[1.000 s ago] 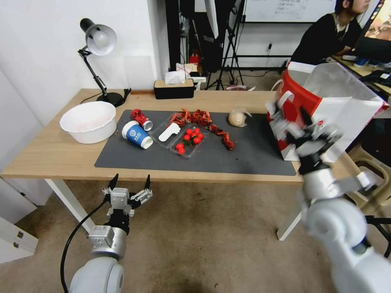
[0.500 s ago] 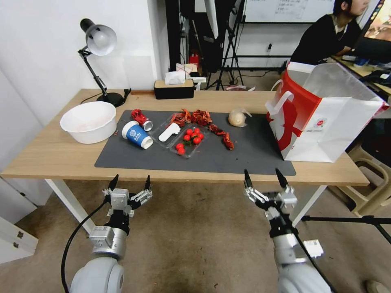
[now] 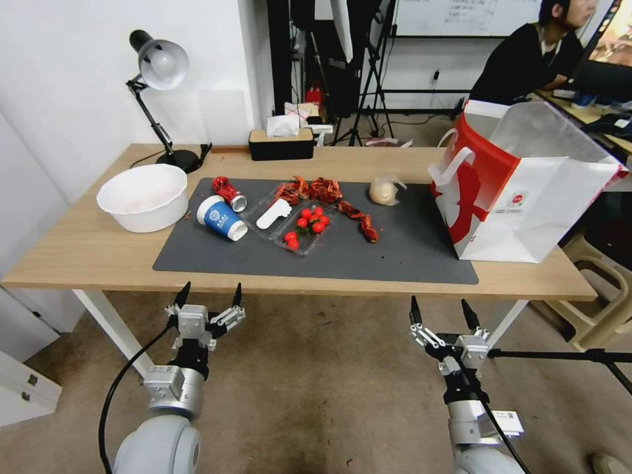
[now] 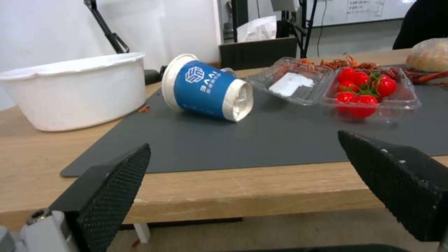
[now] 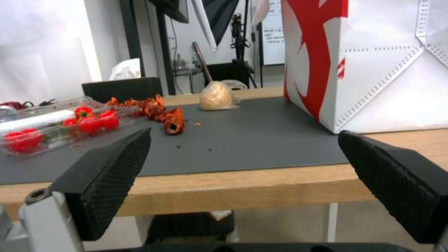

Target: Pick up the trash from the table and place it into the takeout bag.

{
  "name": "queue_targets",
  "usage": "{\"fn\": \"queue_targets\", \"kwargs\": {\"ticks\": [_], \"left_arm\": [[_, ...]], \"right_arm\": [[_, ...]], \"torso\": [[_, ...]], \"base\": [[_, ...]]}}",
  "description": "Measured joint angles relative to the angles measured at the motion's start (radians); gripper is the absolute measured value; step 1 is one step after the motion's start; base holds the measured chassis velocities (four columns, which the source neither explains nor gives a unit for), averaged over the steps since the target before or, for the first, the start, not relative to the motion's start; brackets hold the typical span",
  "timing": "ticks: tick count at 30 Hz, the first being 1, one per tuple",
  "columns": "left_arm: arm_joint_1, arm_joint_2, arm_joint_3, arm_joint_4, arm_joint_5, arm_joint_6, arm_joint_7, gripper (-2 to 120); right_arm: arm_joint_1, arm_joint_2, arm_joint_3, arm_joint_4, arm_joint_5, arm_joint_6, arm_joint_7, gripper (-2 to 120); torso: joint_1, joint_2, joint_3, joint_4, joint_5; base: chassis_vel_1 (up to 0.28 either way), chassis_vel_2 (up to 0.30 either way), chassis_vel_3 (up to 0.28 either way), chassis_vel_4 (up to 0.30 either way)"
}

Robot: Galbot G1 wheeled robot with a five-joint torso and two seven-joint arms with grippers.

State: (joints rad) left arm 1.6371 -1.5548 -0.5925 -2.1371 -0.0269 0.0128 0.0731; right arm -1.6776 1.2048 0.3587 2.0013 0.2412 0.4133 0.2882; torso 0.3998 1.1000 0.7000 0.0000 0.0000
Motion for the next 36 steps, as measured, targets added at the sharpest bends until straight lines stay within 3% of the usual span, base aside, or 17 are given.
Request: {"fn": "queue_targets", "kwargs": {"ticks": [20,31,36], "left_arm": [[0.015,0.014,-0.019,-0.022,-0.024,-0.006,-0.002,100],[-0.013,0.015,-0.012,-0.028,-0.024,-0.020,-0.002,100],[-0.019,0.019,-0.010,-0.027,-0.024,-0.018,-0.001,100]], "right_arm": [[0.004,0.021,-0.005,0.011,0.064,-0.036,-0.015,100],[0.131,-0.042,-0.034,0.093,0.274,-0.220,0.030,100],[0.189,-0.065,-0.047,0.081,0.338,-0.252,0.049,100]], "torso": [[0.000,0.000,0.000,0.0000,-0.0001],[0.000,0.000,0.000,-0.0001,0.0000],[0.000,0.000,0.000,-0.0001,0.0002]], "base": [[0.000,0.000,0.000,0.000],[0.000,0.000,0.000,0.000],[0.000,0.000,0.000,0.000]]}}
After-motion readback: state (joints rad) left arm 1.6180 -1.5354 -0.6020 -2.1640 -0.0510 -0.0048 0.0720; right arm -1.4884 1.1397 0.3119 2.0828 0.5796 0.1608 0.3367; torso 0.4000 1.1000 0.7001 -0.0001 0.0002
